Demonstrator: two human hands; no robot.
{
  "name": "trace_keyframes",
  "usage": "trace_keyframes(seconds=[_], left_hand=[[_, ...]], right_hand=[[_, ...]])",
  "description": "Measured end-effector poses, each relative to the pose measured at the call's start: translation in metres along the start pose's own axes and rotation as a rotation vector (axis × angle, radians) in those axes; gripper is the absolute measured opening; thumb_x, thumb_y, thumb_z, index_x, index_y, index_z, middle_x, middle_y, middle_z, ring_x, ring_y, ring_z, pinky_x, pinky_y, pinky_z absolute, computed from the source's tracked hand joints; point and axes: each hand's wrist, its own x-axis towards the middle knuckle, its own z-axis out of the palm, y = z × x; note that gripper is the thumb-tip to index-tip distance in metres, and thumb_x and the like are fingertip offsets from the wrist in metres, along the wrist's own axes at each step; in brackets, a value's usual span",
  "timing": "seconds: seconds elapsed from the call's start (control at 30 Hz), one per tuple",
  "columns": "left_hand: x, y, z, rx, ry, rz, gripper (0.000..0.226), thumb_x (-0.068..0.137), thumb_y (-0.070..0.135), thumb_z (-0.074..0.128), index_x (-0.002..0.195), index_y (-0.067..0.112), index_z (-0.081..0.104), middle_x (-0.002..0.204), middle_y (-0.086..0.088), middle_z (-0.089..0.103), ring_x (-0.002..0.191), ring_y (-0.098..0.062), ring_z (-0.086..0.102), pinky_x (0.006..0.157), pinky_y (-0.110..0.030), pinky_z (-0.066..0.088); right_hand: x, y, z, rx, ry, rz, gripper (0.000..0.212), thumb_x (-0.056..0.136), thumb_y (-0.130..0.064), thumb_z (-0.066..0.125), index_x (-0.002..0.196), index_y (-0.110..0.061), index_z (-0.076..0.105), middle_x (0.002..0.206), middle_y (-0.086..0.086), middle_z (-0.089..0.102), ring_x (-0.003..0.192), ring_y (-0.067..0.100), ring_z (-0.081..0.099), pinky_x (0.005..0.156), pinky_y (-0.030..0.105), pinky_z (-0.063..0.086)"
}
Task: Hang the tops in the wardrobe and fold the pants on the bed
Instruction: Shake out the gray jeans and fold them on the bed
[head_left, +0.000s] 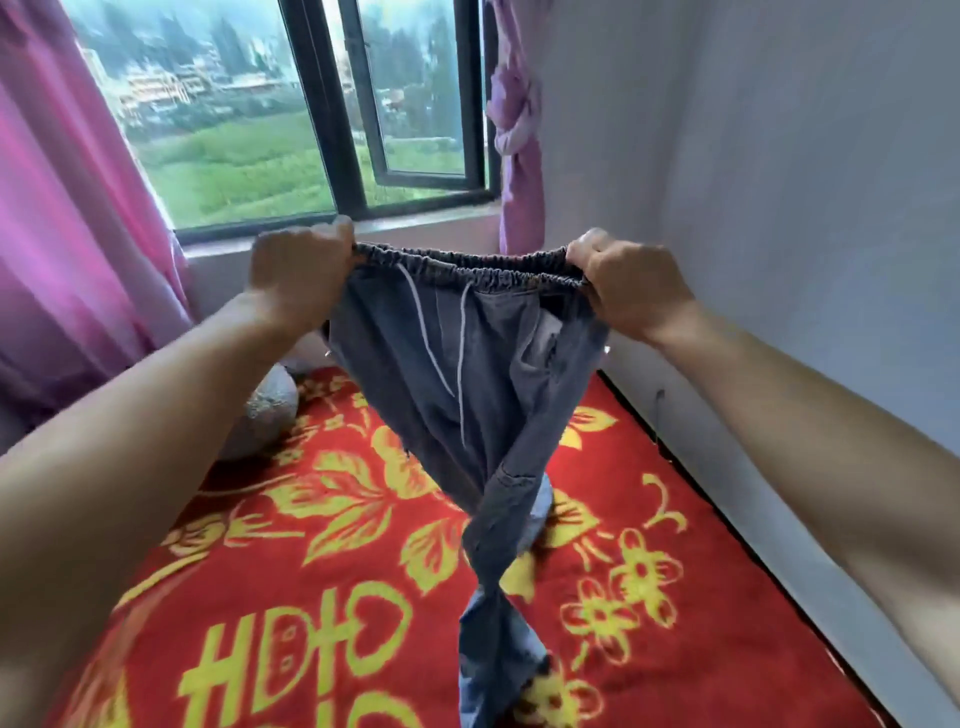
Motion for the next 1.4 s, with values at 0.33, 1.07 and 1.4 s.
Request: trace_keyframes(seconds=[0.33, 1.07, 1.4], left_hand=[[0.01, -0.046, -0.048, -0.065, 0.415, -0.06, 0.05, 0.099, 0.051, 0.046, 0.108, 0.002, 0.055, 0.09, -0.025, 0.061, 0.085, -0.043, 0.061, 0.056, -0.042, 0.034], [0.019, -0.084, -0.077, 0.029, 0.259, -0.101, 0.027, 0.093, 0.004, 0.056, 0.121, 0.004, 0.055, 0.104, -0.027, 0.052, 0.101, -0.043, 0.052, 0.083, -0.055, 0.041], [0.017, -0.092, -0.113, -0.005, 0.603, -0.138, 0.042, 0.101, 0.043, 0.047, 0.096, 0.001, 0.056, 0.092, -0.023, 0.051, 0.086, -0.039, 0.053, 0.058, -0.043, 0.035]], right_hand=[[0.047, 0.003, -0.073, 0.279, 0.309, 0.142, 0.068, 0.088, -0.01, 0.05, 0.15, -0.031, 0.029, 0.132, 0.016, 0.052, 0.091, 0.045, 0.062, 0.075, 0.049, 0.05], [0.1, 0.02, -0.122, 0.166, 0.357, 0.028, 0.037, 0.101, -0.047, 0.049, 0.12, -0.015, 0.046, 0.102, 0.011, 0.066, 0.083, 0.033, 0.064, 0.068, 0.036, 0.04], [0.094, 0.018, -0.155, 0.36, 0.565, 0.032, 0.038, 0.101, -0.042, 0.048, 0.129, -0.016, 0.05, 0.118, 0.01, 0.064, 0.101, 0.035, 0.06, 0.081, 0.039, 0.044]])
